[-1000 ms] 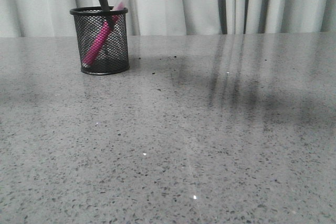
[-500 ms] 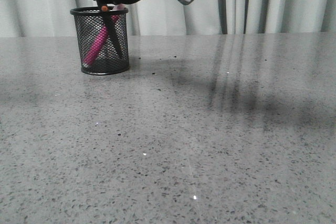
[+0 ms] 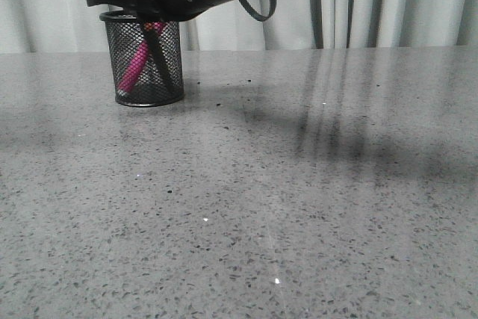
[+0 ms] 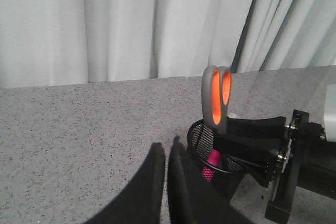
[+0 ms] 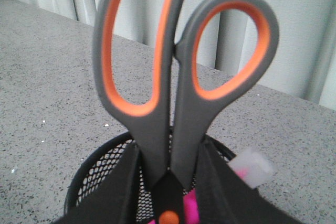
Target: Put pen and scissors into bin
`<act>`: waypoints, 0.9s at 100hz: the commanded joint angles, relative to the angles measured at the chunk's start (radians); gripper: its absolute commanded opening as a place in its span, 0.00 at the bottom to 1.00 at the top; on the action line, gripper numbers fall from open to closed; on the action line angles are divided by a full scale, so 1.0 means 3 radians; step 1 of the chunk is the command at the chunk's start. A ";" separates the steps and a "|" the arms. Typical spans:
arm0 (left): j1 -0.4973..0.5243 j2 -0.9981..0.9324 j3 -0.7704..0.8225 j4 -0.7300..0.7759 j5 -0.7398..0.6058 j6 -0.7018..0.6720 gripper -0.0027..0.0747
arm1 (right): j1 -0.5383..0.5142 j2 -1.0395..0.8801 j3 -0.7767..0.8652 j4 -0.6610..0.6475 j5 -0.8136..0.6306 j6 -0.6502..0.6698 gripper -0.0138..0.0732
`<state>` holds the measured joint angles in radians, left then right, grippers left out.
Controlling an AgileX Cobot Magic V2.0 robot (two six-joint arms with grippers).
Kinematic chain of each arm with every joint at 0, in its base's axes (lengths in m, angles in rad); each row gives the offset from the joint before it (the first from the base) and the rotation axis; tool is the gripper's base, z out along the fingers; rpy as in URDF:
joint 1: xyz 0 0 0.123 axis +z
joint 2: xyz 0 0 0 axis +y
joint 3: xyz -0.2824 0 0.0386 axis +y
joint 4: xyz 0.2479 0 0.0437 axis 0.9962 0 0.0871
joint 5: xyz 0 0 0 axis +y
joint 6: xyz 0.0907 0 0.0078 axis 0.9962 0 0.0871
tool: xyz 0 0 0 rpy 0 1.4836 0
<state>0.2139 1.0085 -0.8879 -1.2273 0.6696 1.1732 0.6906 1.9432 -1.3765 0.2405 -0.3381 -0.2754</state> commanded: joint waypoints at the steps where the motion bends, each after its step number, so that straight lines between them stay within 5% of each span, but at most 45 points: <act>1: 0.0006 -0.0029 -0.0088 -0.0188 -0.0021 -0.0027 0.01 | 0.0005 -0.0180 -0.0088 -0.0017 -0.0254 -0.0007 0.30; 17: 0.0006 -0.0029 -0.0088 -0.0188 -0.0021 -0.0027 0.01 | 0.0005 -0.0196 -0.0088 -0.0017 -0.0268 -0.0007 0.56; 48: 0.0006 -0.0029 -0.0088 -0.0184 -0.0027 -0.0014 0.01 | -0.0009 -0.0623 -0.0088 -0.0017 -0.0070 -0.0007 0.56; 62: 0.0006 -0.0029 -0.0088 -0.0164 -0.0027 0.0011 0.01 | -0.0088 -0.0995 -0.0088 -0.0017 0.0190 -0.0007 0.43; 79: 0.0006 -0.0059 -0.0088 -0.0164 -0.0035 0.0204 0.01 | -0.0346 -0.1499 -0.0080 -0.0112 0.0715 -0.0038 0.07; 90: 0.0006 -0.0166 -0.0088 -0.0158 -0.0189 0.0336 0.01 | -0.0595 -0.1872 0.0090 -0.0205 0.0844 -0.0067 0.08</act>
<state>0.2139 0.9971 -0.8879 -1.2254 0.6587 1.2356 0.5670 1.5004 -1.3613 0.2125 -0.0584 -0.2789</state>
